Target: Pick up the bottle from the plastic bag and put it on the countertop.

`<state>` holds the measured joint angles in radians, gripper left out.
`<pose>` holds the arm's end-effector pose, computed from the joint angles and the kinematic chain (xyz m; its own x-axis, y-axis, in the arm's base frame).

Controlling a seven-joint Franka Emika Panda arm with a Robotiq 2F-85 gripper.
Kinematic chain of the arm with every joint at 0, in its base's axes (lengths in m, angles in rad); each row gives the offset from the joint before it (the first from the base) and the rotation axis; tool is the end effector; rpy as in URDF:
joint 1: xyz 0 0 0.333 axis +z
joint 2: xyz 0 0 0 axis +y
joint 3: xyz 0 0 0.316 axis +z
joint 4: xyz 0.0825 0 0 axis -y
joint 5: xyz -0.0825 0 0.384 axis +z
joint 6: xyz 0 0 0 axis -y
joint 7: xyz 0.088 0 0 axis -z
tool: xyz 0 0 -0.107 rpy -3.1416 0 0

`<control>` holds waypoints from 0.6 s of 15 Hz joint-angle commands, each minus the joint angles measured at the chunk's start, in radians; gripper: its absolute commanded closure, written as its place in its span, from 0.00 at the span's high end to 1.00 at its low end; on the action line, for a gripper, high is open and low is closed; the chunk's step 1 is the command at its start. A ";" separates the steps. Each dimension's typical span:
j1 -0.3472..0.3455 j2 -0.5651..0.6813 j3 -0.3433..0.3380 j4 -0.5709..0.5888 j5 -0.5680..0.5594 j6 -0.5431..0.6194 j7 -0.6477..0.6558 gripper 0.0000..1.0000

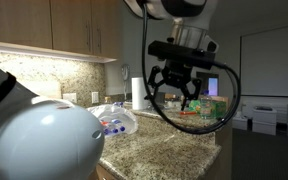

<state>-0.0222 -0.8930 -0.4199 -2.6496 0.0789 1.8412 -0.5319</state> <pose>0.2763 -0.1310 0.4869 0.9603 0.1671 0.2236 0.2342 -0.9179 -0.3202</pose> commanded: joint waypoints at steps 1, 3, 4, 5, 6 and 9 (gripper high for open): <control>0.005 -0.044 0.080 -0.104 0.136 0.055 0.110 1.00; 0.022 -0.060 0.132 -0.143 0.276 0.125 0.199 1.00; 0.038 -0.061 0.160 -0.160 0.345 0.170 0.235 1.00; 0.069 -0.064 0.192 -0.184 0.428 0.230 0.267 1.00; 0.111 -0.013 0.209 -0.134 0.493 0.268 0.279 1.00; 0.229 0.036 0.338 -0.142 0.679 0.464 0.299 1.00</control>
<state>0.1185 -0.9141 -0.1758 -2.7919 0.6204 2.1479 -0.2671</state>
